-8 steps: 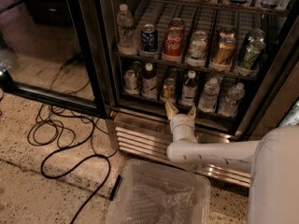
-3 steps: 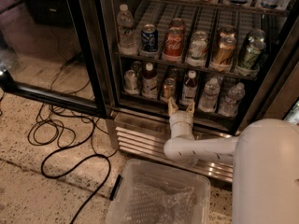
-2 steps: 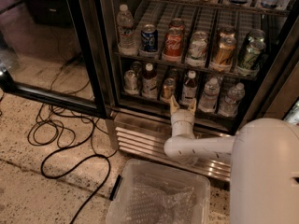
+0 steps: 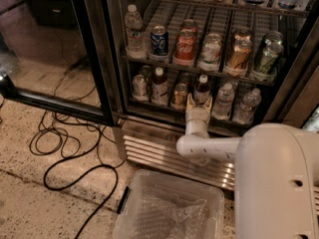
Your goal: Pick blue plastic bottle from bottom shelf of fridge
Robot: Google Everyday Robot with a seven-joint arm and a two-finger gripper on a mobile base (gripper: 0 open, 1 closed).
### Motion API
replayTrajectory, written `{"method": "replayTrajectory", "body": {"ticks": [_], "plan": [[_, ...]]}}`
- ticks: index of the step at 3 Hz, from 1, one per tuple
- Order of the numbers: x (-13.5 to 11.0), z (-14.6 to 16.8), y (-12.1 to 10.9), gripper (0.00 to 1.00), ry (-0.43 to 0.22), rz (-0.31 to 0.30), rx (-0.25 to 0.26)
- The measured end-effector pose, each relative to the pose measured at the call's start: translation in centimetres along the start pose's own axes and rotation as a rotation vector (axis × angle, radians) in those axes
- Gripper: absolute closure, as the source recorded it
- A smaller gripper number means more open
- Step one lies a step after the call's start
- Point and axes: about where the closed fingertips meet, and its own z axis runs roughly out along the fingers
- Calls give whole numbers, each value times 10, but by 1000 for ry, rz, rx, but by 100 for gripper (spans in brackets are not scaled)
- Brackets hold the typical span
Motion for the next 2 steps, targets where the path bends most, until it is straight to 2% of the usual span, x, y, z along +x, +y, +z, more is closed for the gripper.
{"method": "replayTrajectory", "body": {"ticks": [1, 2], "plan": [[4, 2, -2, 42, 7, -4, 6], [24, 25, -12, 43, 33, -29, 39]]}}
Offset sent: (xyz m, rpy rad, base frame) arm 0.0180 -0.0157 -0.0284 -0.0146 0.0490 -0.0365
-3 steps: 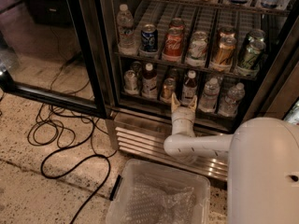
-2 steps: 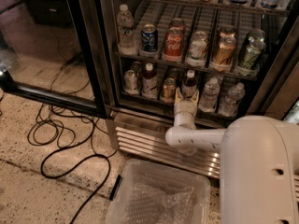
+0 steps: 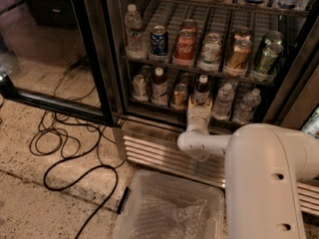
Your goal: Pick blue plastic bottle from bottom shelf of fridge
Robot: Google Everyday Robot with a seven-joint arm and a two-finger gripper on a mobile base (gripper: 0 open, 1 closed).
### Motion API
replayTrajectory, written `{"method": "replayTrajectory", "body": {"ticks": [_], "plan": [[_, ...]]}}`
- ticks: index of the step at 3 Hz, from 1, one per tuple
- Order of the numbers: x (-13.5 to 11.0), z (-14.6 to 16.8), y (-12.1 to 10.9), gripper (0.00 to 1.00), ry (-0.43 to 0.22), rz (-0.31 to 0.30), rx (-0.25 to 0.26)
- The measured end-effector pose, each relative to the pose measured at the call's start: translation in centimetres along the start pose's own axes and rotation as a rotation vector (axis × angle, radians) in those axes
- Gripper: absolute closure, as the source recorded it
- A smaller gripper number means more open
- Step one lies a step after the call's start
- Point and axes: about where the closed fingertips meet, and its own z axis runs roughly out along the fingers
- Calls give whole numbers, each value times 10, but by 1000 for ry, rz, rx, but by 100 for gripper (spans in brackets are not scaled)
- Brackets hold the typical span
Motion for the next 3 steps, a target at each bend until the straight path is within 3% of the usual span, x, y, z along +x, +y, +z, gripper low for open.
{"method": "replayTrajectory", "body": {"ticks": [1, 3], "plan": [[1, 5, -1, 44, 1, 0, 6], [1, 5, -1, 86, 1, 0, 6]]}}
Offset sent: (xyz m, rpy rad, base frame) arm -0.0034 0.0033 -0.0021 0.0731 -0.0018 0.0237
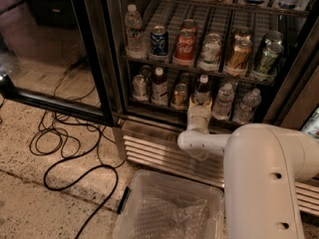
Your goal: Pick blue plastic bottle from bottom shelf of fridge
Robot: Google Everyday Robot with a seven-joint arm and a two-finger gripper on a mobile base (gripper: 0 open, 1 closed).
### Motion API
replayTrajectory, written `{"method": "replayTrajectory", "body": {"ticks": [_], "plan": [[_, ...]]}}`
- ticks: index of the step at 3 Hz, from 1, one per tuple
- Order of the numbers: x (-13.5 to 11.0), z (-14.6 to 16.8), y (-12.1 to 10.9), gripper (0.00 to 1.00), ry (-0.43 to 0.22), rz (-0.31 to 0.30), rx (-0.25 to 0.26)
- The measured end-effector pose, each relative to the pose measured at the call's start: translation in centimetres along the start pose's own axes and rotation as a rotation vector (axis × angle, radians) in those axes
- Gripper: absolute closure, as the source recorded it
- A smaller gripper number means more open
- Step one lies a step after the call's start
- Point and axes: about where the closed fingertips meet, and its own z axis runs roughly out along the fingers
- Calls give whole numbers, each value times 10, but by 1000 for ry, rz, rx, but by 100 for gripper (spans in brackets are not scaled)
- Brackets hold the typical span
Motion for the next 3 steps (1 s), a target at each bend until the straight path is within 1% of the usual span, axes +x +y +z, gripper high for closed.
{"method": "replayTrajectory", "body": {"ticks": [1, 2, 3], "plan": [[0, 0, 0, 100, 0, 0, 0], [-5, -4, -2, 100, 17, 42, 2], [-7, -7, -4, 100, 22, 65, 11]]}}
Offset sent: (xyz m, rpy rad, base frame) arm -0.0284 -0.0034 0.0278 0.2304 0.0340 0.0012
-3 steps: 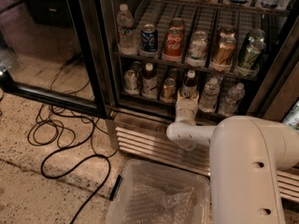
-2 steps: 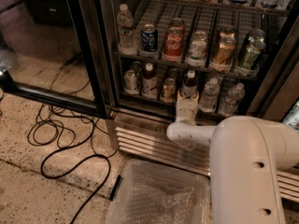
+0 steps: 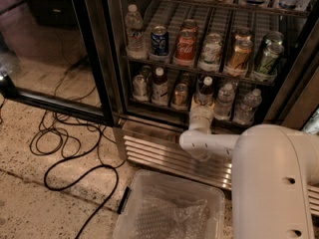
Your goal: Pick blue plastic bottle from bottom shelf of fridge
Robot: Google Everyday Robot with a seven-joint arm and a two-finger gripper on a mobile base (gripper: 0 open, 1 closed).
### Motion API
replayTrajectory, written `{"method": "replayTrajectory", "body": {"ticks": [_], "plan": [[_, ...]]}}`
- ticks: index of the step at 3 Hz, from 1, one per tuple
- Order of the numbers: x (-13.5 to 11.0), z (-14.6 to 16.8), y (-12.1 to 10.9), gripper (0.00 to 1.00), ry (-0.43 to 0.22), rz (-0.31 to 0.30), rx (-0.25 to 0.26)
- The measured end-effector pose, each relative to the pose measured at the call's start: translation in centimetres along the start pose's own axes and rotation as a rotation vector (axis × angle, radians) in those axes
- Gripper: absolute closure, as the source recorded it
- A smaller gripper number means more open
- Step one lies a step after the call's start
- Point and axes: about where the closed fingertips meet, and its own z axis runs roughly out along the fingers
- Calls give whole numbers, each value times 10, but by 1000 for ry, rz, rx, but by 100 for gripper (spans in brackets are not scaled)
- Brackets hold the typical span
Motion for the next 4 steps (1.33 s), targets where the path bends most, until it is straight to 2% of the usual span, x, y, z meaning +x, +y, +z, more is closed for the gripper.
{"method": "replayTrajectory", "body": {"ticks": [4], "plan": [[-10, -11, -1, 100, -4, 54, 8]]}}
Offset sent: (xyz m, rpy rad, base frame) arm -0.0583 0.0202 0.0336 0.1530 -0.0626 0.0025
